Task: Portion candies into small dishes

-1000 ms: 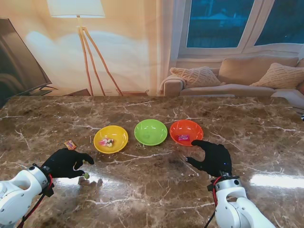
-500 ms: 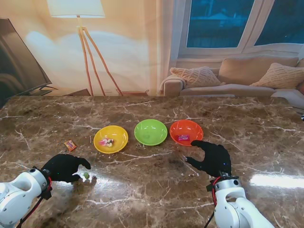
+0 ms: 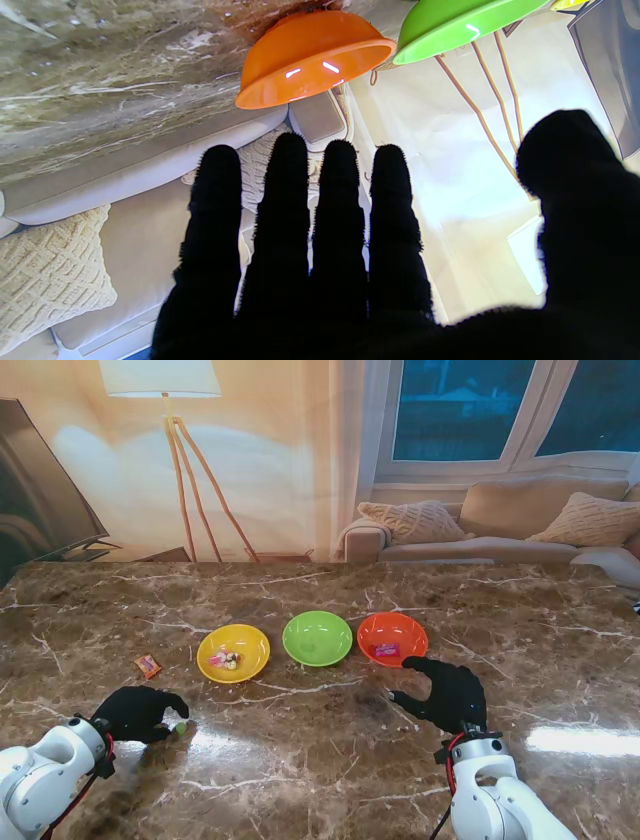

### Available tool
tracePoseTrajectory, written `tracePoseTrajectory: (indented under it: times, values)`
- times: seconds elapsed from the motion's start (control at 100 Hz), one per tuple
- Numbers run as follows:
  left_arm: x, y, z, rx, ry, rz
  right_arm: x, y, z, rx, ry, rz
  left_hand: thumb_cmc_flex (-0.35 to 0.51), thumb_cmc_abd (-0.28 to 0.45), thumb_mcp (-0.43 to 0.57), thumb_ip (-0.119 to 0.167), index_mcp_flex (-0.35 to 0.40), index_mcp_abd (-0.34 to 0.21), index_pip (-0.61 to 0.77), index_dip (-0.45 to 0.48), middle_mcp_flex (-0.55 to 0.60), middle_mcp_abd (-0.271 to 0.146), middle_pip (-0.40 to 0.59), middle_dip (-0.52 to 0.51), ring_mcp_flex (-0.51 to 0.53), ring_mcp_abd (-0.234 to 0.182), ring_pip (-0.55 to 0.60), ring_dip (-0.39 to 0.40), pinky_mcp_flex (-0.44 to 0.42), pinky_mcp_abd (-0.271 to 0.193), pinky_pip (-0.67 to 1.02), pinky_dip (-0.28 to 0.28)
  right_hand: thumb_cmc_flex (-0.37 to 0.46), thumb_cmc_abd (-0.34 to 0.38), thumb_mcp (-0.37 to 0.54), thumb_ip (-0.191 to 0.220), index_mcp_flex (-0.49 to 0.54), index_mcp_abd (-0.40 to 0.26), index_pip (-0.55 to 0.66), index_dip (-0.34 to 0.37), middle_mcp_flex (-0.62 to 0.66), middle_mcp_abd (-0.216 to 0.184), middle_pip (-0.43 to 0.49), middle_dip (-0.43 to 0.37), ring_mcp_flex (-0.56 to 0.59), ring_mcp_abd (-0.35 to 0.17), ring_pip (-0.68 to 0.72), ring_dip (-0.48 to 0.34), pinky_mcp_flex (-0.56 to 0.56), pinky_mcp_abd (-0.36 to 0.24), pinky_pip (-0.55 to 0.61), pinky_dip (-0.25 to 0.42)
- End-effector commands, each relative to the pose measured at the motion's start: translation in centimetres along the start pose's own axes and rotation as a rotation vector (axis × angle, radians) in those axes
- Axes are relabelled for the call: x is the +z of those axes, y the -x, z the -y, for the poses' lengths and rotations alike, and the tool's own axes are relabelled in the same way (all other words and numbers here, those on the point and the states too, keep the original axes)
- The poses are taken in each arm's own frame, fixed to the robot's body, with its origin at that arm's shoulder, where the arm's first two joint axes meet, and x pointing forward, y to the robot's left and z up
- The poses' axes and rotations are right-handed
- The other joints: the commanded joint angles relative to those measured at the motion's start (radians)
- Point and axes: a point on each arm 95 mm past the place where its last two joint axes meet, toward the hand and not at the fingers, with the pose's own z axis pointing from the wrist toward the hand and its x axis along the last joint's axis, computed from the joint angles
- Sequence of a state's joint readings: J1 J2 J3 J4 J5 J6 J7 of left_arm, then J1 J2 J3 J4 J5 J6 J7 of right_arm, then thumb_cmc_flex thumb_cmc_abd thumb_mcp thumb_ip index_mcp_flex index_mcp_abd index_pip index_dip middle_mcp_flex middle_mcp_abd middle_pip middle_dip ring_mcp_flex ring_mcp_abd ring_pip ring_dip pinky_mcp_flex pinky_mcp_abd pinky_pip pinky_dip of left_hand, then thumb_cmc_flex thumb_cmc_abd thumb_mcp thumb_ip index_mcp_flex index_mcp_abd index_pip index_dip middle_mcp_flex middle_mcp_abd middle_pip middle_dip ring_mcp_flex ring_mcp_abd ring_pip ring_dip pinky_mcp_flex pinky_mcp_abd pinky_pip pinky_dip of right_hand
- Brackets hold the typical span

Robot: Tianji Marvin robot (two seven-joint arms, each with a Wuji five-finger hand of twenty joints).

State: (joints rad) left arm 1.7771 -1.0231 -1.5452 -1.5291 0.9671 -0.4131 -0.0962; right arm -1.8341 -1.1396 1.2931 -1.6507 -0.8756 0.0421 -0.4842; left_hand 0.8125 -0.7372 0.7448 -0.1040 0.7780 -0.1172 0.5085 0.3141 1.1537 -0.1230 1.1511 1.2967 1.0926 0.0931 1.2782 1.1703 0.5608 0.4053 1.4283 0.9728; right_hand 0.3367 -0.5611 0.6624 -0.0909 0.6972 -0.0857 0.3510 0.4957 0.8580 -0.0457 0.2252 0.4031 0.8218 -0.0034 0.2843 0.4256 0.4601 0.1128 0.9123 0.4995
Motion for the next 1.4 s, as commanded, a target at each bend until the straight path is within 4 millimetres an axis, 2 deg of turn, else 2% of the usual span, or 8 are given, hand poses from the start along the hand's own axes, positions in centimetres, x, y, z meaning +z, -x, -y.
tracePoseTrajectory:
  times: [0.0, 0.29, 0.4, 0.58, 0.73, 0.83, 0.98, 1.39]
  values:
    - [0.1, 0.0, -0.7, -0.008, 0.016, 0.007, -0.4, 0.2, 0.7, 0.005, -0.028, 0.013, -0.025, -0.048, 0.028, -0.01, 0.015, -0.022, 0.016, 0.01, 0.048, -0.043, 0.059, 0.019, 0.043, -0.001, 0.061, -0.011, 0.013, 0.056, 0.064, 0.023, -0.003, 0.008, -0.011, 0.023, 0.01, -0.011, 0.008, -0.005, 0.01, -0.004, 0.008, 0.014, 0.002, 0.009, 0.01, 0.018, -0.002, 0.008, 0.027, 0.017]
    - [0.7, 0.3, -1.4, -0.008, 0.003, 0.005, -0.4, 0.2, 0.8, 0.006, -0.034, 0.015, -0.006, -0.043, 0.023, -0.007, 0.06, -0.038, 0.07, 0.031, 0.048, -0.04, 0.061, 0.027, 0.036, -0.003, 0.062, -0.025, 0.007, 0.053, 0.063, 0.016, -0.001, 0.008, -0.005, 0.021, 0.013, -0.012, 0.01, -0.004, 0.013, -0.004, 0.009, 0.016, 0.004, 0.009, 0.011, 0.018, -0.001, 0.009, 0.028, 0.019]
    - [0.9, 0.4, -1.7, -0.012, -0.004, 0.005, -0.4, 0.3, 0.8, 0.006, -0.037, 0.015, 0.034, -0.048, -0.034, -0.044, 0.082, -0.058, 0.114, 0.018, 0.049, -0.039, 0.06, 0.035, 0.033, -0.005, 0.051, -0.033, 0.006, 0.049, 0.061, 0.008, 0.0, 0.008, -0.003, 0.02, 0.014, -0.013, 0.011, -0.004, 0.015, -0.004, 0.01, 0.016, 0.004, 0.01, 0.011, 0.019, 0.0, 0.009, 0.029, 0.019]
    - [1.0, 0.1, -1.9, -0.029, -0.01, 0.005, -0.4, 0.3, 0.9, 0.005, -0.041, 0.017, 0.046, -0.059, -0.05, -0.049, 0.101, -0.067, 0.134, 0.012, 0.05, -0.037, 0.059, 0.037, 0.029, -0.006, 0.042, -0.038, 0.005, 0.05, 0.06, 0.005, 0.0, 0.009, 0.0, 0.019, 0.016, -0.013, 0.012, -0.004, 0.017, -0.003, 0.01, 0.017, 0.004, 0.01, 0.011, 0.019, -0.001, 0.01, 0.029, 0.02]
    - [1.0, 0.0, -1.9, -0.032, -0.016, 0.003, -0.4, 0.3, 0.9, 0.004, -0.039, 0.016, 0.097, -0.057, -0.133, -0.046, 0.134, -0.1, 0.229, -0.035, 0.051, -0.037, 0.057, 0.04, 0.027, -0.004, 0.035, -0.044, 0.003, 0.05, 0.06, -0.003, 0.001, 0.008, 0.002, 0.018, 0.018, -0.013, 0.013, -0.004, 0.018, -0.004, 0.01, 0.018, 0.004, 0.011, 0.011, 0.019, -0.001, 0.011, 0.03, 0.02]
    - [0.9, 0.0, -1.9, -0.03, -0.014, 0.003, -0.4, 0.4, 0.9, 0.004, -0.04, 0.018, 0.143, -0.04, -0.215, -0.023, 0.149, -0.122, 0.324, -0.095, 0.052, -0.037, 0.055, 0.049, 0.026, -0.004, 0.032, -0.046, 0.001, 0.053, 0.058, -0.008, 0.002, 0.008, 0.004, 0.018, 0.019, -0.015, 0.013, -0.004, 0.019, -0.003, 0.011, 0.018, 0.004, 0.01, 0.011, 0.019, -0.001, 0.01, 0.03, 0.02]
    - [0.9, -0.2, -2.0, -0.035, -0.011, 0.003, -0.4, 0.4, 0.9, 0.004, -0.041, 0.018, 0.162, 0.002, -0.249, -0.004, 0.202, -0.144, 0.429, -0.134, 0.054, -0.037, 0.052, 0.077, 0.025, -0.001, 0.029, -0.048, -0.004, 0.052, 0.058, -0.011, 0.001, 0.008, 0.007, 0.017, 0.02, -0.015, 0.014, -0.004, 0.021, -0.003, 0.011, 0.019, 0.004, 0.011, 0.011, 0.019, -0.001, 0.011, 0.032, 0.021]
    - [0.4, -0.4, -1.7, -0.064, -0.03, 0.012, -0.4, 0.4, 1.0, 0.007, -0.044, 0.018, 0.141, 0.064, -0.265, 0.002, 0.208, -0.142, 0.45, -0.133, 0.046, -0.051, 0.049, 0.094, 0.009, 0.011, 0.012, -0.052, -0.019, 0.054, 0.045, -0.014, 0.001, 0.009, 0.016, 0.015, 0.022, -0.016, 0.015, -0.004, 0.021, -0.003, 0.011, 0.02, 0.004, 0.012, 0.012, 0.02, 0.0, 0.011, 0.034, 0.023]
